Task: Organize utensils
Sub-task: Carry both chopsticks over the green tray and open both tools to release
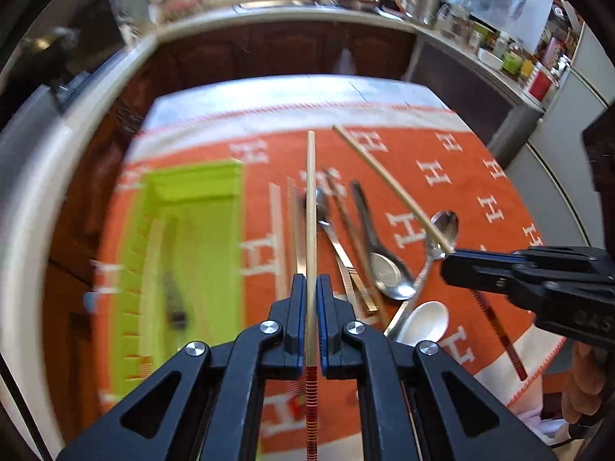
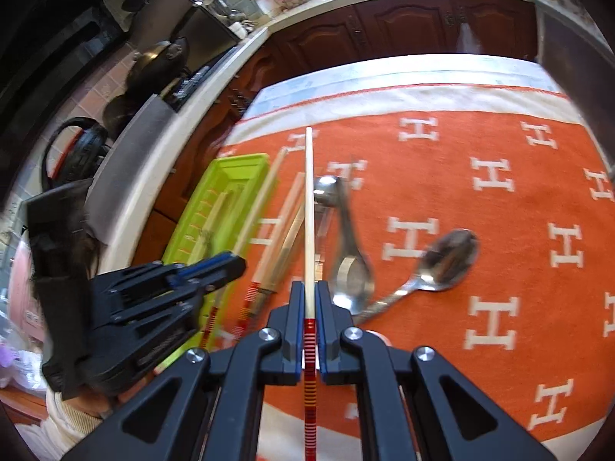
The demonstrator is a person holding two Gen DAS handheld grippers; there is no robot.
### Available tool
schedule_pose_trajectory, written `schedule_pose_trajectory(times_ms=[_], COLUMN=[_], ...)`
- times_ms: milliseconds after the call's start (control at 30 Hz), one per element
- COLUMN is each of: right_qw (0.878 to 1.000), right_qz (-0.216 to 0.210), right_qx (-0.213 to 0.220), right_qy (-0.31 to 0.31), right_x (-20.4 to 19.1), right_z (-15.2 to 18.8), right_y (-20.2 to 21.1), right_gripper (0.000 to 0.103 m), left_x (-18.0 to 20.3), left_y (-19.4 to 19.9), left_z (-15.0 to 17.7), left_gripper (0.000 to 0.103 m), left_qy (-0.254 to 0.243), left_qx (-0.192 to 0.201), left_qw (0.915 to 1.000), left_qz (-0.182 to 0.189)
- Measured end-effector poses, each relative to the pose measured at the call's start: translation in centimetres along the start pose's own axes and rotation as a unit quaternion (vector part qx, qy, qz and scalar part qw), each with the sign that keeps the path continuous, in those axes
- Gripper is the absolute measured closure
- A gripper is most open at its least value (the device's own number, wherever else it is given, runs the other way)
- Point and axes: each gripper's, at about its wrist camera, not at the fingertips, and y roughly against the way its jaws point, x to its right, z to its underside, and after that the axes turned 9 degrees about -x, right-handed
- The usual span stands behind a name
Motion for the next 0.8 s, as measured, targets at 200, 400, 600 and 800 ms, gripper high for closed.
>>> schedule_pose_trajectory(times_ms=[200,400,600,800], right_qw=[0.997,0.993,0.988,0.987], right_qz=[-0.076,-0.103,-0.121,-0.104], right_qx=[-0.023,-0.044,-0.058,-0.091], right_qy=[-0.015,-0.035,-0.073,-0.086], right_x=[-4.2,-7.9,-9.2,-9.4], right_z=[-2.1,-3.7,-4.6,-4.8], right_y=[-2.0,-5.3,-7.8,-10.0], right_gripper=[0.098,0.097,0.096,0.085], left_x=[-3.8,-7.0,-9.0,-11.0], left_y=[3.0,3.5,2.0,0.4], left_z=[0.7,0.9,0.9,0.7], left_gripper=[0.100,0.100,0.099,0.082], left_qy=[0.035,0.052,0.057,0.079], left_qx=[0.021,0.022,0.010,0.002], left_qw=[0.9957,0.9928,0.9951,0.9959], left_qz=[-0.083,-0.106,-0.080,-0.044])
